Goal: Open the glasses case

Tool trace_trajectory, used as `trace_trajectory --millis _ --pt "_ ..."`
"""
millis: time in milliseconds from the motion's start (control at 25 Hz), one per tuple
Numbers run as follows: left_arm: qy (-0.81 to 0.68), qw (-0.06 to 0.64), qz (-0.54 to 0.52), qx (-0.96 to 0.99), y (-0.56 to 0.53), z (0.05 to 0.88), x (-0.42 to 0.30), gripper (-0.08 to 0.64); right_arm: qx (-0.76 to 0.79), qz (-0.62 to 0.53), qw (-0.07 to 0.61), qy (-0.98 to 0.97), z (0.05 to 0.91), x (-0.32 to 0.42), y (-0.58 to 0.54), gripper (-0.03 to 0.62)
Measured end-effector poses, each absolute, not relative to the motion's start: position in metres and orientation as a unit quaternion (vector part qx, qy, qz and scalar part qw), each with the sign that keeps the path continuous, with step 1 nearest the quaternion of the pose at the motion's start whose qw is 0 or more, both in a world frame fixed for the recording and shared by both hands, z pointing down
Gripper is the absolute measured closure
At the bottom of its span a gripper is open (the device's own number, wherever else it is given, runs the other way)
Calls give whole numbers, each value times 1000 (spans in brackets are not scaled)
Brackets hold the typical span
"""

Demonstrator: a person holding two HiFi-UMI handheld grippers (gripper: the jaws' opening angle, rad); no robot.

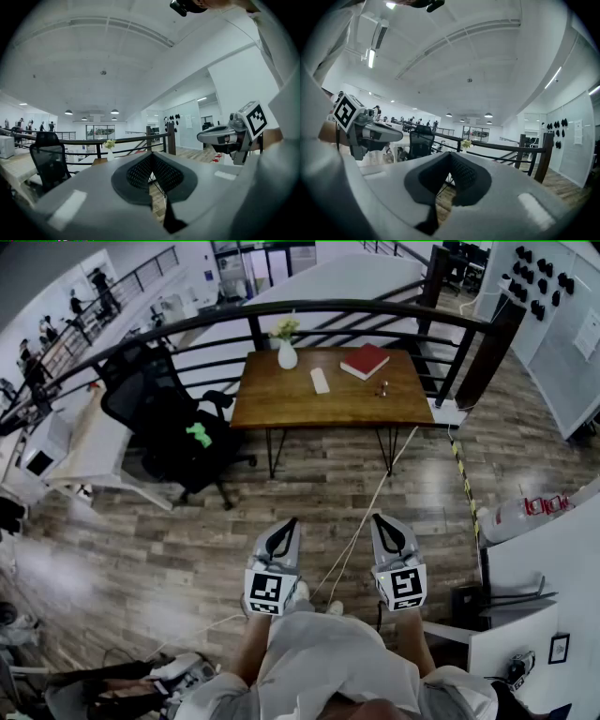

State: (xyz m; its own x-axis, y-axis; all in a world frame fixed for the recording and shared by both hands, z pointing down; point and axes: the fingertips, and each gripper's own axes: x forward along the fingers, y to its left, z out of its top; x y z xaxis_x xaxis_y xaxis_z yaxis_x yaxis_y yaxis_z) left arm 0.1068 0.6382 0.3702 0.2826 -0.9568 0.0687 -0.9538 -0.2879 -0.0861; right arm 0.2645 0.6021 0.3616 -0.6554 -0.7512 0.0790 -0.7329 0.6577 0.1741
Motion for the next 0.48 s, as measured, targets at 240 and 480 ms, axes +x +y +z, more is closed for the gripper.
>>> trace_trajectory --millis 240,480 --pt "594 14 -57 -803 640 373 119 540 414 -56 65 -906 366 271 602 589" --pt "591 16 -49 -805 628 370 122 540 406 -54 68 -910 369 265 594 589"
